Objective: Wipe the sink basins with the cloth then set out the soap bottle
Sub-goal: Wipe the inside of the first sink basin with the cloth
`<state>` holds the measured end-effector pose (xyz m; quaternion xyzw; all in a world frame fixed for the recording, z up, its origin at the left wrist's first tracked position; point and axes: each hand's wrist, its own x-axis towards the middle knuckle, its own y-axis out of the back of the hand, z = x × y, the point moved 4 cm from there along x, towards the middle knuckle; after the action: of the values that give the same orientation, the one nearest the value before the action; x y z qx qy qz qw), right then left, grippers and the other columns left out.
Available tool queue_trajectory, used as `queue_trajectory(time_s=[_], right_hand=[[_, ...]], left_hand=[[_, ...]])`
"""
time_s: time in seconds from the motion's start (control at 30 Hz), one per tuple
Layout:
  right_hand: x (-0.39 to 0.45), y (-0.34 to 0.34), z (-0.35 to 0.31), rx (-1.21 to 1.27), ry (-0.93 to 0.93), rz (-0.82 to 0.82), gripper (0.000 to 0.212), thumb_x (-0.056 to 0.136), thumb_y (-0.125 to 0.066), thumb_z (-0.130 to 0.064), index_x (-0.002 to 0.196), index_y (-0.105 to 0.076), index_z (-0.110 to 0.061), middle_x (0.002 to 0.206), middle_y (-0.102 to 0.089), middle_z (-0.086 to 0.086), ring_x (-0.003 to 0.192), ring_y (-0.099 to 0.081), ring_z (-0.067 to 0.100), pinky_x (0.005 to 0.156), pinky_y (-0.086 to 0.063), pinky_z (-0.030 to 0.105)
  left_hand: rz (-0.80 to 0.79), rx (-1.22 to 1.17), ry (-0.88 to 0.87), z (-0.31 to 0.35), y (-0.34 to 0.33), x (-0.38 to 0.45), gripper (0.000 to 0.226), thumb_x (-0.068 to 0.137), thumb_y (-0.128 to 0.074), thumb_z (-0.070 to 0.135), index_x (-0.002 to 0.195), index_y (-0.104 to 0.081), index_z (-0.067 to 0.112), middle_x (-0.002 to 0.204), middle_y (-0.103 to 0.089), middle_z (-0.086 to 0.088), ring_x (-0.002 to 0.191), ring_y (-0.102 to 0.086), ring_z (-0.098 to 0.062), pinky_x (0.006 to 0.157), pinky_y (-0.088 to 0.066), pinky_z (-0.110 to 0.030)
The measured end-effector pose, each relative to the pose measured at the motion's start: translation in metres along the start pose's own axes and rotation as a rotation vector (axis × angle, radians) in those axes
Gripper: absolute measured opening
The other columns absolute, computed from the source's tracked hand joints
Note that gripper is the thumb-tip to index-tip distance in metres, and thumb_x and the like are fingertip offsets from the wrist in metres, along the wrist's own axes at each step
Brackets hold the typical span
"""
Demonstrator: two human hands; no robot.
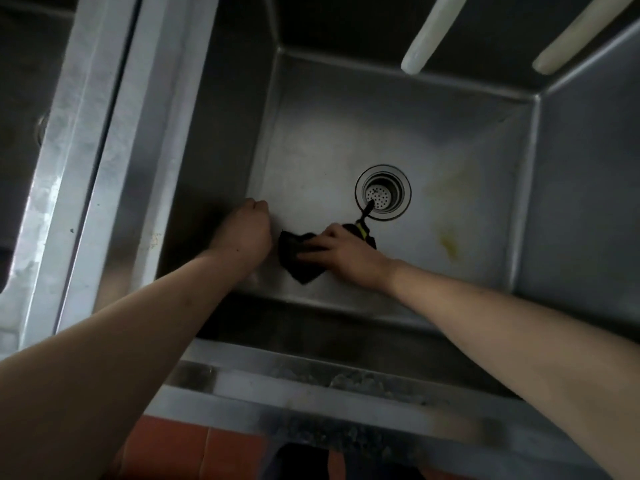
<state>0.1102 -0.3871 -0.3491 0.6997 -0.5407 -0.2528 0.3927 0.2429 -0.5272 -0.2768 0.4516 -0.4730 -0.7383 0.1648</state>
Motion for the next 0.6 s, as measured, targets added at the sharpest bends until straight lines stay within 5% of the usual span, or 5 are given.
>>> queue_trajectory(time_s=[0.27,0.6], right_hand=[[-0.079,0.006,-0.002,0.001,0.181,-0.233,0.039,0.100,-0.054,-0.008,0.134,-0.069,-0.020,0.139,-0.063,0.009,0.112,-0.055,0.035,0.090,-0.053,0.042],[0.011,-0.021,-0.017,-0.064,0.147,-0.075,0.051,0.089,-0.064,0.003,0.136,-0.068,-0.018,0.131,-0.065,0.012,0.095,-0.053,0.034,0.075,-0.049,0.040]], left_hand=[[-0.019,0.002,-0.019,0.000,0.004,-0.006,0.038,0.085,-0.049,-0.003,0.122,-0.056,-0.002,0.124,-0.056,-0.024,0.112,-0.058,-0.043,0.095,-0.048,-0.045],[-0.060,0.035,0.016,-0.006,-0.005,-0.011,0.036,0.087,-0.048,-0.001,0.123,-0.055,-0.001,0.128,-0.055,-0.024,0.118,-0.055,-0.043,0.097,-0.046,-0.044]])
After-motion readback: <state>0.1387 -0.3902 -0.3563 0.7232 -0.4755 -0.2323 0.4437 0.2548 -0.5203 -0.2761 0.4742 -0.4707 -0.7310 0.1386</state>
